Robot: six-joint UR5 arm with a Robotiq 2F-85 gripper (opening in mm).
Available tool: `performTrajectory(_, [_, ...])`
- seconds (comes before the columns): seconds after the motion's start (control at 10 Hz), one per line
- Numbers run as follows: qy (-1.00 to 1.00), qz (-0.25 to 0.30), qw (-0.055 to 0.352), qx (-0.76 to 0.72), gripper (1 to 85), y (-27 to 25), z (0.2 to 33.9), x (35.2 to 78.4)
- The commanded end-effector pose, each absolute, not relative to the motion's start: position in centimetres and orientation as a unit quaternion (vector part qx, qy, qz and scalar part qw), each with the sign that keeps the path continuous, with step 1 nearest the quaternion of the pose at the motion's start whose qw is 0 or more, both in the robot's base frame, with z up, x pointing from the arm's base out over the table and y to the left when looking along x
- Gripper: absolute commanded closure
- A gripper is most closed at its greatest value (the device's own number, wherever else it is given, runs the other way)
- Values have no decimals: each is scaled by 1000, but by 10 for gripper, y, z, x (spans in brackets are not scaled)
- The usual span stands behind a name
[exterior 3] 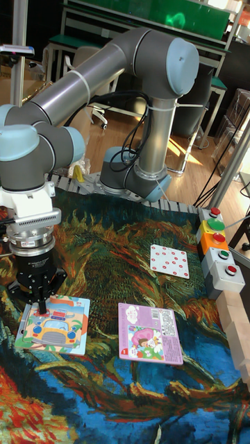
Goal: Assemble one piece of a puzzle
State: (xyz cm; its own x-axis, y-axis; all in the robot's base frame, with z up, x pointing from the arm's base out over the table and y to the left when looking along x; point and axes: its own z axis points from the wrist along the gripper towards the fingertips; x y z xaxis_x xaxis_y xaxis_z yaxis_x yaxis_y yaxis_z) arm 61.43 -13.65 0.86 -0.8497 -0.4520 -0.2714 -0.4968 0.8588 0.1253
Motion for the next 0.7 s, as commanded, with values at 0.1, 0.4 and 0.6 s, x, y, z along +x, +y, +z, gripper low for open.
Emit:
performTrajectory(0.1, [956,101,120,-247,843,-140,12,613])
performTrajectory(0.4, [957,102,119,-246,843,-138,14,612])
performTrajectory(0.6, [957,102,119,-242,843,-134,17,613])
